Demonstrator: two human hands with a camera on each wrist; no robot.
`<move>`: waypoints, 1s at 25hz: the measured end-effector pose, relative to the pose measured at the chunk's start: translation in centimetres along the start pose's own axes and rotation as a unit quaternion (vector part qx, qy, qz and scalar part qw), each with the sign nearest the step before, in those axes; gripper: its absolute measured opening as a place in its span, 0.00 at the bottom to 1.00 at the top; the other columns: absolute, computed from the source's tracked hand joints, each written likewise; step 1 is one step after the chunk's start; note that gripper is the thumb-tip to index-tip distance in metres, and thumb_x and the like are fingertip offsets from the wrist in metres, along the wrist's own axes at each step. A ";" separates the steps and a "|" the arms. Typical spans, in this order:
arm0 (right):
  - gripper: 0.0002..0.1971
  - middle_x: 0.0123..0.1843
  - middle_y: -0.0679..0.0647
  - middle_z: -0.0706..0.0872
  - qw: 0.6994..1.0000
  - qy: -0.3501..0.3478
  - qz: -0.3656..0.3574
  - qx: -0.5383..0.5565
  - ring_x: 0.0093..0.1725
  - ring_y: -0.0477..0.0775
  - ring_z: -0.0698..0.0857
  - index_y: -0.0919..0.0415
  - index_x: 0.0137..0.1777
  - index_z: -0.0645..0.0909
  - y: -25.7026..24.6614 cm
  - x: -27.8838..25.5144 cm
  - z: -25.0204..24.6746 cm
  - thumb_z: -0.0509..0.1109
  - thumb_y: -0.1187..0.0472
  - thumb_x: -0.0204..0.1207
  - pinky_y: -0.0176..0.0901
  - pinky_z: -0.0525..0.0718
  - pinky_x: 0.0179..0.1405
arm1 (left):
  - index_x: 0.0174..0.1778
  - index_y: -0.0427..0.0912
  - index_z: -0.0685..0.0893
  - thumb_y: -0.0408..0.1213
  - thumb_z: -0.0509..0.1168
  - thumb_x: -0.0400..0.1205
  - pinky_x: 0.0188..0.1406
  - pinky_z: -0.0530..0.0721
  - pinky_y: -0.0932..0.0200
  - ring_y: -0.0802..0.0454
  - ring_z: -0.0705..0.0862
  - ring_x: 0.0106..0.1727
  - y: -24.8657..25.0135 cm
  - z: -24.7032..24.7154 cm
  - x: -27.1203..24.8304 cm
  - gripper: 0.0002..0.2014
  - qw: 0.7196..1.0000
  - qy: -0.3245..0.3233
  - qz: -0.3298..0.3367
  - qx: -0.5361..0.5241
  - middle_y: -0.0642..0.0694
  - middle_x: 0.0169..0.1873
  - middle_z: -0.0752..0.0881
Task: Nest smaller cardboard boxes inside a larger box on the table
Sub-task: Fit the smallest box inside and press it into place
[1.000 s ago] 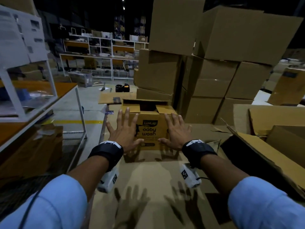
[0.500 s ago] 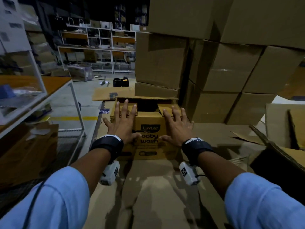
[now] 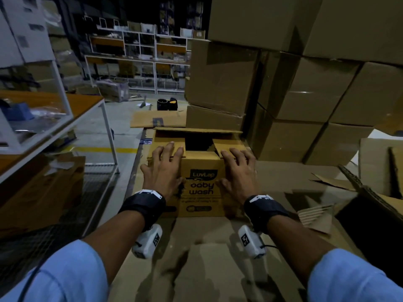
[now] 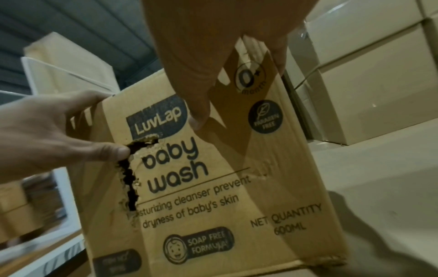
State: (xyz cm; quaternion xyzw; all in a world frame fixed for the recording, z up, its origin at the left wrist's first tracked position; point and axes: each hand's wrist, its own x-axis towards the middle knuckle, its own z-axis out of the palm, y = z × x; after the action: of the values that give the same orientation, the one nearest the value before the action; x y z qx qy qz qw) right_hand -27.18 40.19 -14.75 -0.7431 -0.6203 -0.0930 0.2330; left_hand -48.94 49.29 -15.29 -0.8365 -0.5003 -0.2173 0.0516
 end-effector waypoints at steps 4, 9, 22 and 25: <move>0.44 0.84 0.53 0.62 1.000 -0.015 -0.003 -0.007 0.81 0.62 0.53 0.46 0.83 0.61 -2.7 -4.8 -2.2 0.80 0.49 0.70 0.73 0.77 0.65 | 0.81 0.53 0.60 0.49 0.79 0.72 0.57 0.75 0.24 0.39 0.57 0.80 -0.1 -3.4 -5.1 0.45 1.000 -0.019 -0.003 0.006 0.47 0.84 0.58; 0.42 0.82 0.55 0.66 1.000 0.008 -0.026 -0.003 0.80 0.64 0.58 0.50 0.82 0.64 -5.5 -10.9 -6.4 0.80 0.50 0.70 0.72 0.79 0.66 | 0.80 0.50 0.63 0.46 0.78 0.73 0.53 0.76 0.25 0.39 0.60 0.79 0.3 -8.1 -11.5 0.43 1.000 0.017 0.019 0.012 0.47 0.82 0.63; 0.41 0.79 0.58 0.69 0.966 0.233 -0.111 -0.009 0.77 0.67 0.63 0.53 0.80 0.67 -11.0 -13.7 -24.4 0.81 0.50 0.69 0.72 0.79 0.65 | 0.81 0.46 0.63 0.45 0.78 0.73 0.52 0.76 0.21 0.37 0.62 0.79 3.6 -27.8 -14.3 0.43 0.970 0.215 0.103 0.042 0.44 0.80 0.66; 0.41 0.78 0.59 0.69 0.952 0.279 -0.124 -0.017 0.76 0.66 0.64 0.54 0.80 0.67 -10.1 -14.4 -30.0 0.81 0.50 0.69 0.71 0.79 0.64 | 0.82 0.47 0.62 0.46 0.76 0.75 0.54 0.75 0.21 0.37 0.61 0.80 6.8 -32.6 -14.2 0.43 0.961 0.246 0.120 0.045 0.44 0.81 0.65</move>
State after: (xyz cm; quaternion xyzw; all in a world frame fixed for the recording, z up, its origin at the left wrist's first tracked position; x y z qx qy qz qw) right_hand -35.51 14.93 7.68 -0.6086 -0.6160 -0.3354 0.3710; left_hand -58.97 24.44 9.05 -0.8080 -0.3778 -0.3854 0.2363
